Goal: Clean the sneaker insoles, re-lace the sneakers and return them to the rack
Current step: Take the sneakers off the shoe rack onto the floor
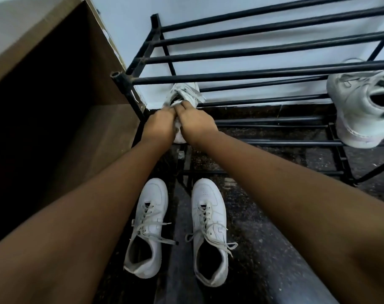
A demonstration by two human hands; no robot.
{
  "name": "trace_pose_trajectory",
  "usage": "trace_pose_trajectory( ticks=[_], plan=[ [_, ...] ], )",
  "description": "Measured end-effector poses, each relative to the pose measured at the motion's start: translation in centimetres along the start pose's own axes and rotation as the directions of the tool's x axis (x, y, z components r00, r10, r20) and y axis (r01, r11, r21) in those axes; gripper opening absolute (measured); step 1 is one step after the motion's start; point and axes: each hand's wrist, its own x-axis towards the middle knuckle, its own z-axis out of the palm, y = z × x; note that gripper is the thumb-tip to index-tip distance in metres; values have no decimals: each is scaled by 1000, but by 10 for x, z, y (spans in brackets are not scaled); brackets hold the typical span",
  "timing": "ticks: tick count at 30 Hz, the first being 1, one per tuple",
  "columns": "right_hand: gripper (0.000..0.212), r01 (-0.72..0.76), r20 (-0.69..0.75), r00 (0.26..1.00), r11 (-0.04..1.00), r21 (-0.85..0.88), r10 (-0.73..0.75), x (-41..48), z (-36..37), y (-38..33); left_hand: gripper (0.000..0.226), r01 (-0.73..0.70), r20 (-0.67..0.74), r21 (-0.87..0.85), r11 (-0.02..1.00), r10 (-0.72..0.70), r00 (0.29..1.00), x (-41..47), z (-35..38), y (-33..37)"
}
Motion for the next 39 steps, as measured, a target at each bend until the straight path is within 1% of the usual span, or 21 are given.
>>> trace_pose_trajectory(
  ticks=[3,5,8,10,12,14,15,17,19,22,24,26,28,29,33,36,39],
  plan=[
    [43,13,-25,1000,999,-33,-14,-2,-3,-1,24,29,-86,-42,999,-33,996,-4,1,2],
    [41,33,-42,998,998,-54,-35,-8,-7,0,20,11,-148,-71,997,-21,989,-12,1,3],
    [40,84,-57,994,991,-105,-91,-27,-15,2,15,-100,-244,-83,992,77,967,-31,3,6],
    [38,99,-74,991,987,-128,-109,-48,-21,6,14,-206,-322,-107,973,162,933,-49,2,11],
    [34,174,-146,970,977,-124,-192,-78,-26,16,16,-300,-411,-100,949,235,881,-77,1,27],
    [31,244,-234,936,964,-103,-262,-120,-33,24,20,-332,-469,-71,940,263,843,-114,0,46],
    [34,254,-245,931,962,-104,-273,-145,-35,29,19,-342,-476,-81,936,265,839,-136,1,57],
    [42,244,-199,944,963,-118,-263,-201,-36,37,16,-362,-458,-112,925,275,845,-182,4,81],
    [41,241,-178,947,959,-147,-266,-257,-32,44,14,-403,-400,-112,908,330,855,-225,16,101],
    [30,212,-195,947,954,-211,-254,-318,-7,64,19,-464,-297,-141,875,410,863,-263,54,125],
    [23,195,-211,946,953,-230,-245,-341,17,78,21,-480,-258,-122,869,439,860,-272,84,135],
    [22,153,-202,959,962,-228,-200,-355,43,94,26,-501,-213,-93,860,474,854,-277,116,145],
    [31,118,-176,972,970,-213,-157,-363,70,110,28,-517,-174,-87,851,498,849,-280,145,151],
    [32,101,-158,979,975,-196,-133,-366,83,118,28,-531,-152,-86,843,515,843,-280,159,153],
    [26,94,-71,992,978,-185,-109,-375,127,140,24,-625,-46,-84,776,624,780,-280,199,153],
    [29,101,-10,994,974,-203,-105,-376,133,143,25,-671,-26,-74,738,671,741,-279,213,149],
    [31,95,62,995,976,-198,-85,-370,130,142,23,-675,-47,-151,722,677,734,-276,222,143]
  ],
)
